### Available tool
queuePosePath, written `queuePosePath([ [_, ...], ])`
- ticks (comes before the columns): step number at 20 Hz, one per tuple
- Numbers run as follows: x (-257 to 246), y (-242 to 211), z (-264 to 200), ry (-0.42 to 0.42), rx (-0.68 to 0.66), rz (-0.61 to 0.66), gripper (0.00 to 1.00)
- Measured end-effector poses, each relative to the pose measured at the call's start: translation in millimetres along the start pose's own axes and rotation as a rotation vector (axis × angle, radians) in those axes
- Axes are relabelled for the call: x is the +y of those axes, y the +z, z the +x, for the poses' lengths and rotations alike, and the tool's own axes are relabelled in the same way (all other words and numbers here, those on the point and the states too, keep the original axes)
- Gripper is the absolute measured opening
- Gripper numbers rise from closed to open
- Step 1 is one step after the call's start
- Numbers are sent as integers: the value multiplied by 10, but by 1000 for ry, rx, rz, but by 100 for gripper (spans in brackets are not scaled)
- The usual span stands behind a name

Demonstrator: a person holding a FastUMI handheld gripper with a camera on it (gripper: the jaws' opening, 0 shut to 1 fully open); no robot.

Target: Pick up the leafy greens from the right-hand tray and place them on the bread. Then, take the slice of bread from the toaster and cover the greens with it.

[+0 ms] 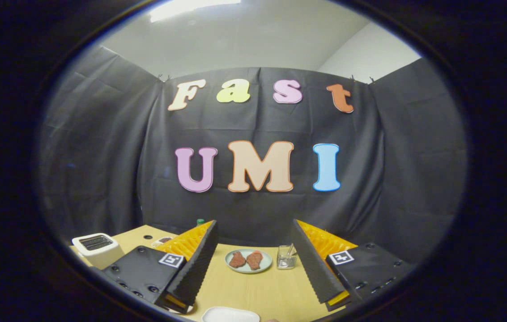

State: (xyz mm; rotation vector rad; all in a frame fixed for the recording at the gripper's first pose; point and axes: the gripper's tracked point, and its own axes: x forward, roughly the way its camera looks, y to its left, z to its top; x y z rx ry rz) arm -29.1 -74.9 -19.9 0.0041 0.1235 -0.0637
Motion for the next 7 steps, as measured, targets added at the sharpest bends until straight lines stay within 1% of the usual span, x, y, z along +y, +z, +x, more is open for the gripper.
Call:
queuePosePath([
  [7, -12, 38, 37, -17, -11, 3, 100],
])
